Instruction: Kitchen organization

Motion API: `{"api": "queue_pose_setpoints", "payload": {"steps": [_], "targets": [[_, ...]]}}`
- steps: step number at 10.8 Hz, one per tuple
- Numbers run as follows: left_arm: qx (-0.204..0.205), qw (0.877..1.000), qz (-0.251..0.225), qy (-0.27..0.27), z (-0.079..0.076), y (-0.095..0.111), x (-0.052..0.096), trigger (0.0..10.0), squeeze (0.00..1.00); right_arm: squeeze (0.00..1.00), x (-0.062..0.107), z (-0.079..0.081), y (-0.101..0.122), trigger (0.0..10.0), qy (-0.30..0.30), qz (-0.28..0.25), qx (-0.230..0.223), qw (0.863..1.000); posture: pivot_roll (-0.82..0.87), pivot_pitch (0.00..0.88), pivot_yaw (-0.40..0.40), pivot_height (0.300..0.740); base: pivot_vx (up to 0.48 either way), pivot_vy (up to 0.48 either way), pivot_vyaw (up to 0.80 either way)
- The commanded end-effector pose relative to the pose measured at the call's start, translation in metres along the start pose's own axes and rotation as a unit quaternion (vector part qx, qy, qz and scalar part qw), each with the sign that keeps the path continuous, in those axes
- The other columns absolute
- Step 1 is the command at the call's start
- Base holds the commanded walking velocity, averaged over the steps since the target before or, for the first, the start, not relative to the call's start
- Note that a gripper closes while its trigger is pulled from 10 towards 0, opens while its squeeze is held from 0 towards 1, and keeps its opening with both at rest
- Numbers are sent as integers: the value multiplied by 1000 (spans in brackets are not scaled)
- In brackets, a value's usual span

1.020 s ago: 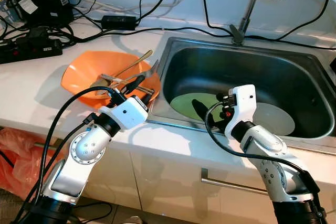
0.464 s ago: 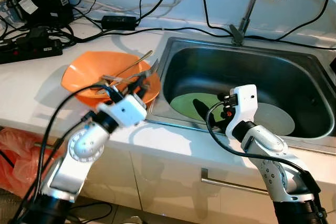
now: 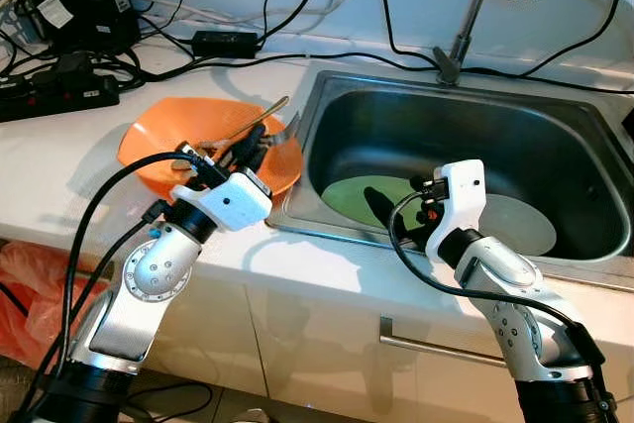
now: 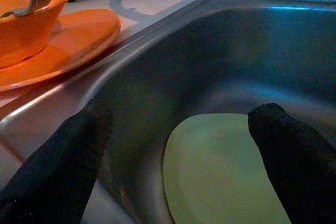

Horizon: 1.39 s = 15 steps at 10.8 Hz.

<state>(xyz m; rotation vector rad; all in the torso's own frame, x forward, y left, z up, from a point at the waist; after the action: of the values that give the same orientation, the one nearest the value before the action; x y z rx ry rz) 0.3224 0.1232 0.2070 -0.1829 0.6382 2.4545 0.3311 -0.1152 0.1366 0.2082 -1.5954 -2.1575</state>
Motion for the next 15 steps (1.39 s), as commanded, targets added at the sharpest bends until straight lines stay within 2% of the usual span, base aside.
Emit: {"api": "queue_pose_setpoints", "payload": {"steps": [1, 3, 4, 6, 7, 8, 9, 11, 12, 13, 14, 15], "targets": [[-25, 999, -13, 17, 12, 7, -4, 0, 0, 0, 1, -3, 1, 10000, -6, -3, 0, 1000, 160, 14, 4, 740, 0, 0, 0], [-64, 995, -42, 61, 35, 22, -11, 0, 0, 0, 0, -2, 1, 10000, -4, -3, 0, 1000, 166, 9, 1, 740, 0, 0, 0], [-71, 994, -46, 70, 40, 25, -13, 0, 0, 0, 0, -2, 2, 10000, -4, -3, 0, 1000, 165, 8, 1, 740, 0, 0, 0], [-92, 987, -62, 120, 69, 35, -26, 0, 0, 0, -1, -3, 2, 10000, -5, -5, 0, 1000, 159, 4, 3, 740, 0, 0, 0], [-99, 982, -71, 141, 78, 39, -30, 0, 0, 0, -1, -3, 3, 10000, -6, -6, 0, 1000, 157, 1, 3, 740, 0, 0, 0], [-93, 974, -97, 182, 90, 52, -40, 0, 0, 0, -2, -2, 6, 10000, -7, -14, -2, 1000, 158, 0, 2, 740, 0, 0, 0], [-74, 970, -118, 200, 91, 64, -51, 0, 0, 0, -3, -2, 8, 10000, -6, -20, -3, 1000, 159, 0, 0, 740, 0, 0, 0], [29, 955, -185, 229, 88, 107, -87, 0, 0, 0, -7, -1, 14, 10000, -8, -30, -2, 1000, 142, 0, 5, 740, 0, 0, 0], [90, 947, -186, 245, 93, 111, -95, 0, 0, 0, -7, -2, 15, 10000, -9, -33, -1, 999, 133, 0, 10, 740, 0, 0, 0], [231, 924, -132, 275, 102, 88, -107, 0, 0, 0, -6, -2, 14, 10000, -12, -34, -1, 999, 124, 0, 13, 740, 0, 0, 0], [346, 891, -74, 286, 102, 59, -114, 0, 0, 0, -4, -3, 14, 10000, -16, -36, -1, 999, 115, 0, 19, 740, 0, 0, 0], [412, 865, -38, 284, 97, 39, -117, 0, 0, 0, -3, -5, 15, 10000, -22, -40, -1, 999, 109, 0, 24, 740, 0, 0, 0]]}}
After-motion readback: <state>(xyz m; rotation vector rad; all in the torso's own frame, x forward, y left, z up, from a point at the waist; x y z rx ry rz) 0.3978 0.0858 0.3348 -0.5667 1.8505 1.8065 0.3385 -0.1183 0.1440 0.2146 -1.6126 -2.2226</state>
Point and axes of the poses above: a point about 5 cm out from each wrist's last joint towards the gripper, its own x axis pointing back from the gripper into the wrist, its own y axis along the axis of the wrist's last joint, z = x × y, the point moved 5 cm from there along -x, pointing out of the wrist towards the gripper, and after that the axes turned 10 degrees about -x, right-handed, at the moved point
